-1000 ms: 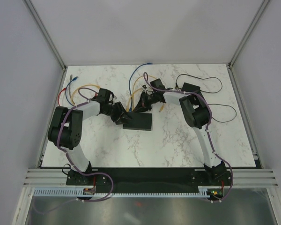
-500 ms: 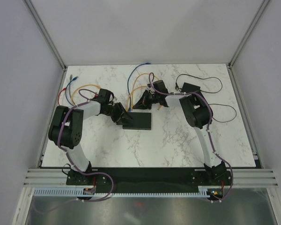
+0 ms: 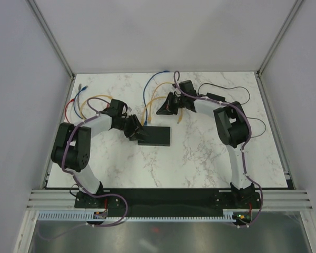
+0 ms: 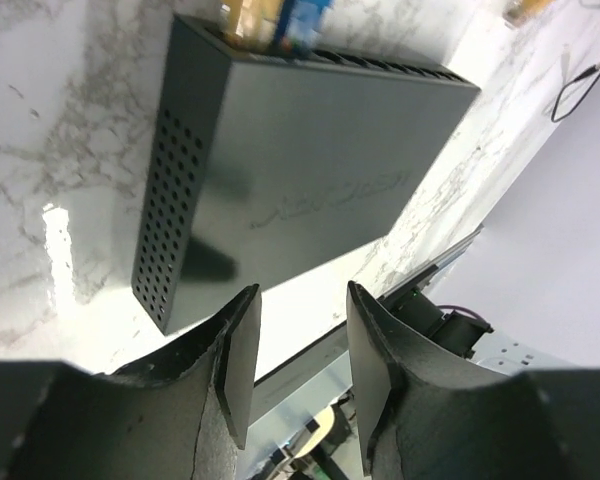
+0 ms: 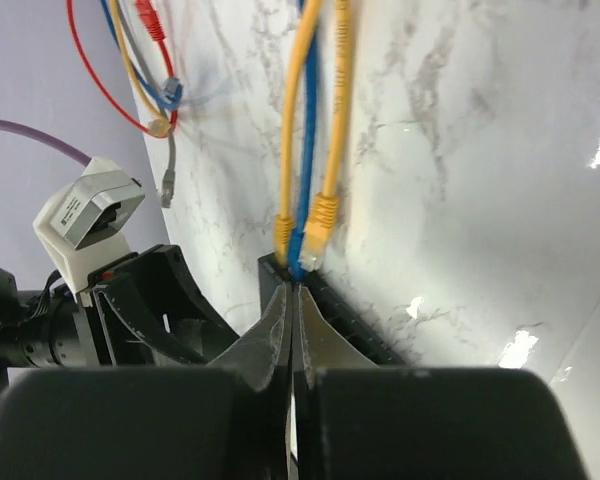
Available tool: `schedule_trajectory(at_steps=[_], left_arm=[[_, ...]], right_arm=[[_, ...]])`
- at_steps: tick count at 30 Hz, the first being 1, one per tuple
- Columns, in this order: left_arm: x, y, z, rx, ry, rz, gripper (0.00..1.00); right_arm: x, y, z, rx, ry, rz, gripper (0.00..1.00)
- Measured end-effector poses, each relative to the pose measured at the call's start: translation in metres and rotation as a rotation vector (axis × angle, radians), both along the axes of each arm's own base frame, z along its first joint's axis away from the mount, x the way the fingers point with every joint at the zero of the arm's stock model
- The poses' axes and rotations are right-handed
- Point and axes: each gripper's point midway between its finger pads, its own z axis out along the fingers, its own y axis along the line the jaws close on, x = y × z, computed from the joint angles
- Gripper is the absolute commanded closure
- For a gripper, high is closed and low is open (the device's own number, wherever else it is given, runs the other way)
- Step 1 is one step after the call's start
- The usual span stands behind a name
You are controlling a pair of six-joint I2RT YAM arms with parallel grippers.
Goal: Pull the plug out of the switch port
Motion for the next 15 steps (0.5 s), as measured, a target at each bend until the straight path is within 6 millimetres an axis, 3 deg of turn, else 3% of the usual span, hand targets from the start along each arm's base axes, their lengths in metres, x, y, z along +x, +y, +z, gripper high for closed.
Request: schedule_trajectory(at_steps=[3, 4, 8, 11, 15], left_arm=[[-0.001, 0.000, 0.012, -0.003, -0.041, -0.016, 0.52], [0.000, 0.000, 0.016, -0.006, -0.059, -0.020, 0.52], [0.000, -0.001, 0.038, -0.021, -0.136, -0.040, 0.50], [-0.002, -0.004, 0.055, -0.039, -0.188, -0.056, 0.49], [-0.009, -0.006, 0.079, -0.066, -0.253, -0.075, 0.46]], right_arm=[[0.003, 0.001, 0.018, -0.001, -0.043, 0.015, 0.94], [0.006, 0.003, 0.023, 0.001, -0.059, 0.020, 0.83], [0.020, 0.009, 0.039, -0.024, -0.133, 0.011, 0.60], [0.042, 0.015, 0.056, -0.048, -0.225, -0.024, 0.46], [0.078, 0.019, 0.069, -0.076, -0.337, -0.091, 0.37]])
